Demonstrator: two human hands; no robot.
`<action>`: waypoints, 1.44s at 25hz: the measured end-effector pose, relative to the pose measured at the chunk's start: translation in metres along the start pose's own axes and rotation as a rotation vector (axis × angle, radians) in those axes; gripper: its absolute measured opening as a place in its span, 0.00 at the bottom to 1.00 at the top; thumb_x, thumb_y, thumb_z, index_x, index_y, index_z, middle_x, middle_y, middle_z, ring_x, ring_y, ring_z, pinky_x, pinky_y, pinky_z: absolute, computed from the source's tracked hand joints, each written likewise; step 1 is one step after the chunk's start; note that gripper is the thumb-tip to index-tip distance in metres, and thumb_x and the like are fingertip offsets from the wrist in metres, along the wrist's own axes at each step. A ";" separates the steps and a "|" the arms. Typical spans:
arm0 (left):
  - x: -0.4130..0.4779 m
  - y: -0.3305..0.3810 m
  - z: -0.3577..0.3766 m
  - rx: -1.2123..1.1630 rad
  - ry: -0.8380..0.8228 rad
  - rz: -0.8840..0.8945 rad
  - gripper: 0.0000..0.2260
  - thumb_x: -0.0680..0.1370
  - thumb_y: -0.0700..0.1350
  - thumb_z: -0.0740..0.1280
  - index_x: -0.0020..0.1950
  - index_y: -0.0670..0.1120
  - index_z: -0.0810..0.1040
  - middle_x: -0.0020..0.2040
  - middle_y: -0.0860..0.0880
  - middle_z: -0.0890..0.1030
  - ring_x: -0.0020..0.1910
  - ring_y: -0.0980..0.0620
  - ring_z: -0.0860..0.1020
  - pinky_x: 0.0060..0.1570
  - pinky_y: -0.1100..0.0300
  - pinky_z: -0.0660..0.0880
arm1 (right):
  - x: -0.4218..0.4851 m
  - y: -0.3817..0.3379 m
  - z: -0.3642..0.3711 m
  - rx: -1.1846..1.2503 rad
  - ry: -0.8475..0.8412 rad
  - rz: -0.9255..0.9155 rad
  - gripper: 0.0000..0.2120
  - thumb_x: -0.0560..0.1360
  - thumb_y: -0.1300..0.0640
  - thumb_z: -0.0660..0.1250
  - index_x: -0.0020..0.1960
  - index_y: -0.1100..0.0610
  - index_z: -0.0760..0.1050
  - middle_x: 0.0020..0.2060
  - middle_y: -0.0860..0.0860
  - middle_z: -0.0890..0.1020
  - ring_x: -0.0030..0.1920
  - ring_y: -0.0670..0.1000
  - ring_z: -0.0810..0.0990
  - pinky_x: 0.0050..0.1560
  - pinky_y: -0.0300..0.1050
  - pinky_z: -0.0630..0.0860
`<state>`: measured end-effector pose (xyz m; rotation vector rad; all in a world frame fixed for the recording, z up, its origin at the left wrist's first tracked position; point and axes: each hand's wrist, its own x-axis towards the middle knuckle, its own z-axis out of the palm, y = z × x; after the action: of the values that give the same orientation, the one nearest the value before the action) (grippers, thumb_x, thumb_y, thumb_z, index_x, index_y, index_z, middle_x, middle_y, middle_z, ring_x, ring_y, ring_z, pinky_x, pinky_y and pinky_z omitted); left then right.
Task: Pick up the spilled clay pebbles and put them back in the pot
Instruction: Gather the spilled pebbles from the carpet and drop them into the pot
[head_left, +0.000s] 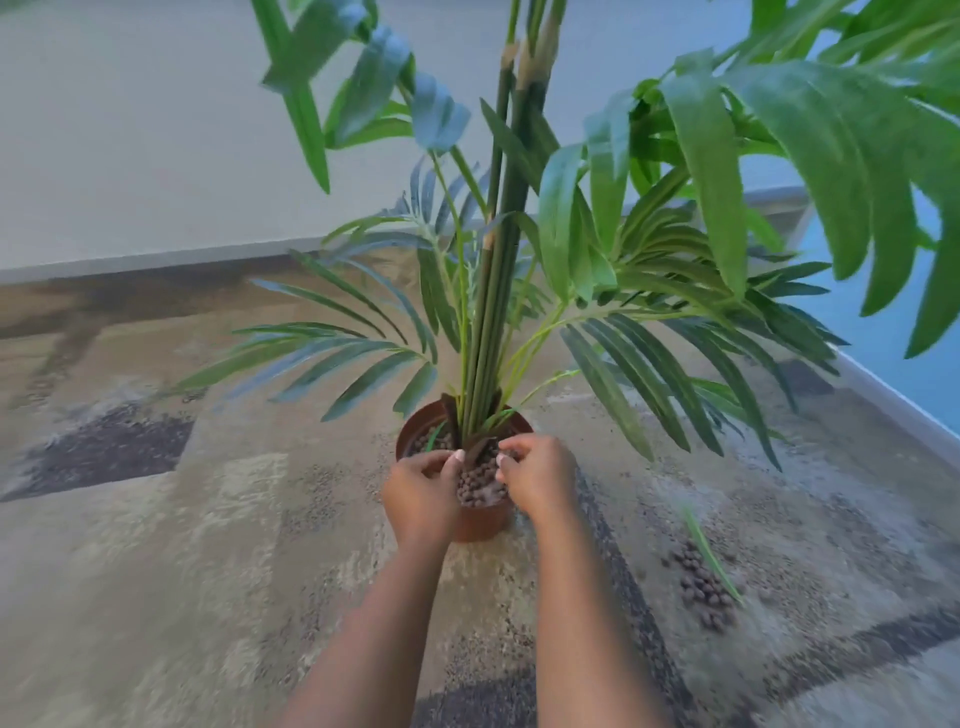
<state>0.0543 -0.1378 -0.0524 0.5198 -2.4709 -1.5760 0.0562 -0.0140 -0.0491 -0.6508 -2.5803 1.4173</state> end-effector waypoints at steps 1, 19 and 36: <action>0.004 0.001 -0.002 0.040 -0.004 -0.005 0.07 0.73 0.50 0.75 0.46 0.48 0.87 0.41 0.49 0.86 0.38 0.52 0.81 0.41 0.58 0.76 | 0.000 -0.004 0.007 -0.066 -0.015 -0.019 0.11 0.74 0.63 0.70 0.55 0.58 0.83 0.49 0.56 0.86 0.48 0.53 0.85 0.54 0.43 0.79; -0.146 -0.024 0.172 -0.159 -0.275 -0.011 0.03 0.74 0.42 0.73 0.45 0.43 0.85 0.40 0.45 0.86 0.38 0.50 0.81 0.44 0.59 0.78 | -0.031 0.251 -0.158 -0.137 0.487 0.499 0.07 0.74 0.60 0.71 0.50 0.55 0.86 0.48 0.53 0.87 0.47 0.53 0.84 0.44 0.37 0.75; -0.142 -0.108 0.186 -0.029 -0.851 -0.044 0.20 0.66 0.39 0.79 0.57 0.46 0.82 0.49 0.52 0.85 0.48 0.57 0.82 0.51 0.64 0.80 | -0.036 0.284 -0.137 -0.011 0.468 0.420 0.10 0.71 0.66 0.73 0.52 0.60 0.83 0.42 0.52 0.87 0.33 0.39 0.80 0.22 0.26 0.71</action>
<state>0.1476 0.0309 -0.2234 -0.1652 -2.9861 -2.1769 0.2182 0.2088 -0.2054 -1.4002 -2.1606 1.1581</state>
